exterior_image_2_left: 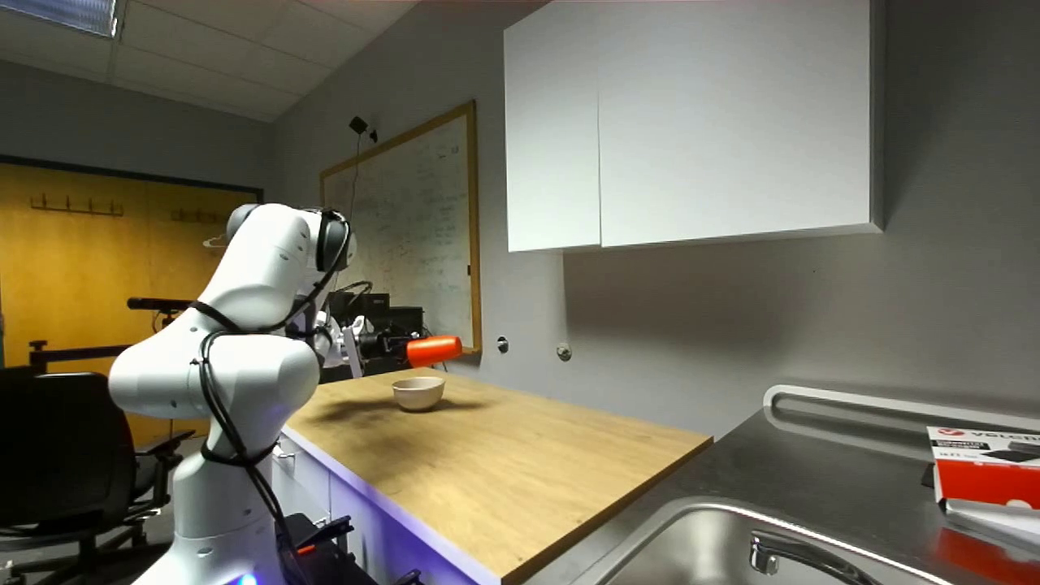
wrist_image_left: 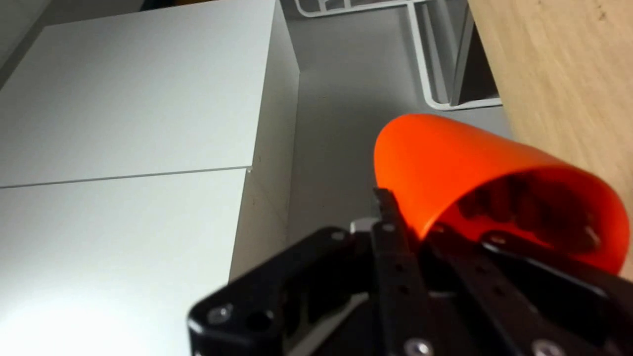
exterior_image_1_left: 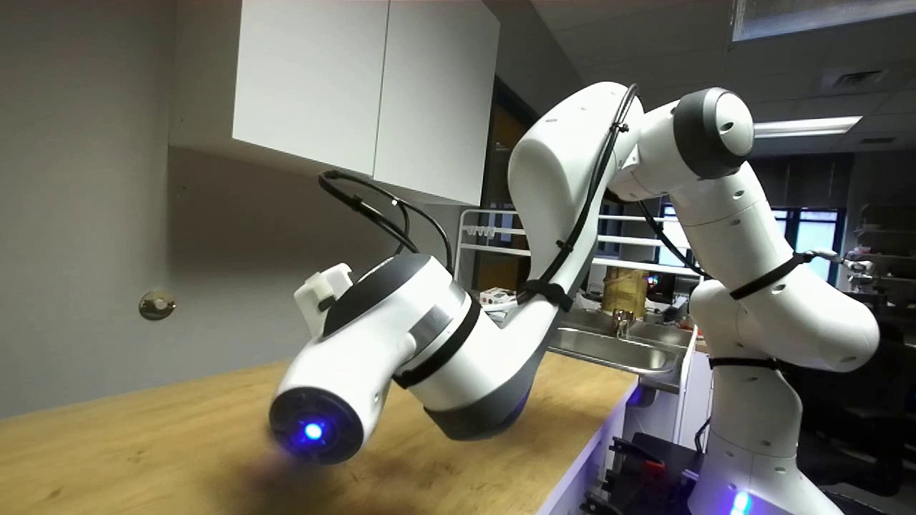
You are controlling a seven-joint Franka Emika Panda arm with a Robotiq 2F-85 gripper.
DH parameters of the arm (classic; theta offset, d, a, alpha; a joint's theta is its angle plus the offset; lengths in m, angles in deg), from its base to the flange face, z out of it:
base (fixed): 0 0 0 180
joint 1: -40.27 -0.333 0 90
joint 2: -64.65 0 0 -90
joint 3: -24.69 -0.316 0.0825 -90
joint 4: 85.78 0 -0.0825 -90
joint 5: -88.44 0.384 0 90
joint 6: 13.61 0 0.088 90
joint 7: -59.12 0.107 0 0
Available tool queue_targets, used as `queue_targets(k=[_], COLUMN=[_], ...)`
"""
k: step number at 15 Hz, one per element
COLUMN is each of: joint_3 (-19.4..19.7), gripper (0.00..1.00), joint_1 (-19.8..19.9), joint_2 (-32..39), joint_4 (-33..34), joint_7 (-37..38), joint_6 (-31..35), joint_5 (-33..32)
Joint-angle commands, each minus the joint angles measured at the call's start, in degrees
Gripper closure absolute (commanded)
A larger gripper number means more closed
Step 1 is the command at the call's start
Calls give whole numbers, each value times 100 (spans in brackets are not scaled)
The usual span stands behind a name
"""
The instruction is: Pour the contents in the orange cup into the white bowl
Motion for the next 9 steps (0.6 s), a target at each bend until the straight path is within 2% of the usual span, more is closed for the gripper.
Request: queue_targets(k=[1,9], joint_3=[88,95], gripper=[99,99], joint_1=[-117,-156], joint_2=[184,367], joint_4=[134,93], joint_7=[-26,-137], joint_6=[-368,-923], joint_5=[-349,-1169])
